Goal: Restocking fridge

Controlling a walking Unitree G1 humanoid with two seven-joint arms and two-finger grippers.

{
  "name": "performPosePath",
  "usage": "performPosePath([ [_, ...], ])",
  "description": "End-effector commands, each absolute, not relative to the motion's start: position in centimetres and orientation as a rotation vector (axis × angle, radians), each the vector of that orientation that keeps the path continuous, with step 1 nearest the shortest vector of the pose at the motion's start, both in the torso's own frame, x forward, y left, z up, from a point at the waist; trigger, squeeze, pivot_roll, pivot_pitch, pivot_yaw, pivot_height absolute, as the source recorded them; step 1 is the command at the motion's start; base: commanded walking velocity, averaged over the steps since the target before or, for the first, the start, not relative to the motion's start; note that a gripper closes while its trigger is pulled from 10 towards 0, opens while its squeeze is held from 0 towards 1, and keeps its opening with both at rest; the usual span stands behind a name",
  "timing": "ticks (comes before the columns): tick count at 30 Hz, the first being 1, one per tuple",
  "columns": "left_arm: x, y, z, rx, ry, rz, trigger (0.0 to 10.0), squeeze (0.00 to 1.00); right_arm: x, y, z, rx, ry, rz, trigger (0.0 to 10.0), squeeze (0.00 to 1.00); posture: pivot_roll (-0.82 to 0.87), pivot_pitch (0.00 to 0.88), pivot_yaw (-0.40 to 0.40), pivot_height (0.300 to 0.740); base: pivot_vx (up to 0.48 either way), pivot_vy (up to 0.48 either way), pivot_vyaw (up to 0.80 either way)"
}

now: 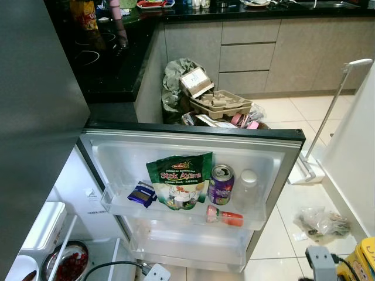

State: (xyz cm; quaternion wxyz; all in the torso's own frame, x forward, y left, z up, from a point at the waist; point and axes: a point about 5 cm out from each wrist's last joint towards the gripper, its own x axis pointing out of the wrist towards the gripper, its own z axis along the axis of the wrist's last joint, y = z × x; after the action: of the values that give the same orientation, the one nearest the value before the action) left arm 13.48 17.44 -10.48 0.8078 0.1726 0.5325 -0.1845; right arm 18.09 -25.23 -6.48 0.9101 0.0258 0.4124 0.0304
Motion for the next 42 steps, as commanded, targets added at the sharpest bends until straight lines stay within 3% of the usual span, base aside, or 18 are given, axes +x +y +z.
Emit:
performPosePath([
  [1, 13.0, 17.4, -10.7, 0.374, 1.161, -0.403, 10.0, 0.0, 18.8, -24.8, -6.2, 0.089, 0.813, 0.091, 10.0, 0.0, -0.05, 0.0, -0.004, 0.74, 0.0, 0.0, 0.0],
  [5, 13.0, 17.3, -10.7, 0.371, 1.16, -0.403, 10.0, 0.0, 20.7, -24.1, -5.0, 0.129, 0.744, 0.186, 10.0, 0.0, -0.05, 0.0, -0.003, 0.74, 0.0, 0.0, 0.0],
  [19, 13.4, 16.9, -10.6, 0.356, 1.145, -0.408, 10.0, 0.0, 26.7, -25.8, 0.1, 0.063, 0.51, 0.14, 10.0, 0.0, -0.04, 0.0, -0.011, 0.74, 0.0, 0.0, 0.0],
  [34, 13.3, 17.1, -10.6, 0.355, 1.147, -0.405, 10.0, 0.0, 29.4, -27.3, 3.1, -0.058, 0.439, 0.059, 10.0, 0.0, -0.03, 0.0, -0.013, 0.74, 0.0, 0.0, 0.0],
  [42, 13.2, 17.1, -10.6, 0.356, 1.148, -0.406, 10.0, 0.0, 28.7, -27.8, 2.7, -0.137, 0.507, 0.14, 10.0, 0.0, -0.03, 0.0, -0.015, 0.74, 0.0, 0.0, 0.0],
])
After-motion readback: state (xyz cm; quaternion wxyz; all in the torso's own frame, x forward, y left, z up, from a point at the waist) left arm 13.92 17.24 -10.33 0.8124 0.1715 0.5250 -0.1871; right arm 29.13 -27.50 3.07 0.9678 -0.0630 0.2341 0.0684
